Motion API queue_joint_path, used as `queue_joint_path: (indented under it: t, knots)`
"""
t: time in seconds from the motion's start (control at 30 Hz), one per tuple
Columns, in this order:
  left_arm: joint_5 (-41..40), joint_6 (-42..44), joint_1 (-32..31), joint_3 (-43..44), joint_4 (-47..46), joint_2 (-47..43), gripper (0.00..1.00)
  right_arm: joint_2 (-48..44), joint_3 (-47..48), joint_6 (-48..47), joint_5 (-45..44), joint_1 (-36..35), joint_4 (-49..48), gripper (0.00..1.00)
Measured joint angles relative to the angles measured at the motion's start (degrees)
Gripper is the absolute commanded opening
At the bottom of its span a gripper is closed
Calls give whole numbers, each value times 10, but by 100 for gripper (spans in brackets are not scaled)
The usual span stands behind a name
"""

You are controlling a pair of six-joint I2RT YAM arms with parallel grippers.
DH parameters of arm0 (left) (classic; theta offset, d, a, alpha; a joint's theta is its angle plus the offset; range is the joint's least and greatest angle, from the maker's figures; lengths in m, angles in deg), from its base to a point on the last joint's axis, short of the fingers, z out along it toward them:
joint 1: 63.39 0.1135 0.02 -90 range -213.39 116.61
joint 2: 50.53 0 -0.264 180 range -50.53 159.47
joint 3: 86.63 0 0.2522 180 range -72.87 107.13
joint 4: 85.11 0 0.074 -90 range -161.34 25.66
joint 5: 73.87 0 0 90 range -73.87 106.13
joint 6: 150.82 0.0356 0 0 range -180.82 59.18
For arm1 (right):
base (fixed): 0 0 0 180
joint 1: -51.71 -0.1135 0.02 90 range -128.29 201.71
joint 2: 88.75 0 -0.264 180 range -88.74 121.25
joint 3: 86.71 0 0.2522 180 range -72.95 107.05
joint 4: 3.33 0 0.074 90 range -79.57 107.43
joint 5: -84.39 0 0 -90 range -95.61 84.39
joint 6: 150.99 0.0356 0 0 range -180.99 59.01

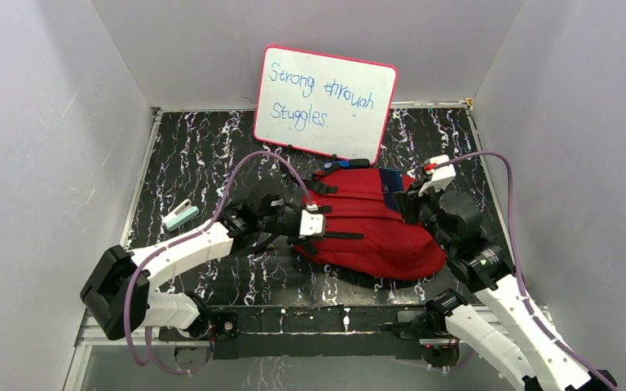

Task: Pack the student bag
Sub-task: Place the personal item in the student bag.

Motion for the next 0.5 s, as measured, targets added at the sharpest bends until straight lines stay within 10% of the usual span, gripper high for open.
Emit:
queue_joint_path:
  t: [0.5]
  knots:
    - [7,28,0,30,0,89,29,-18,-7,21,3,0,16,0]
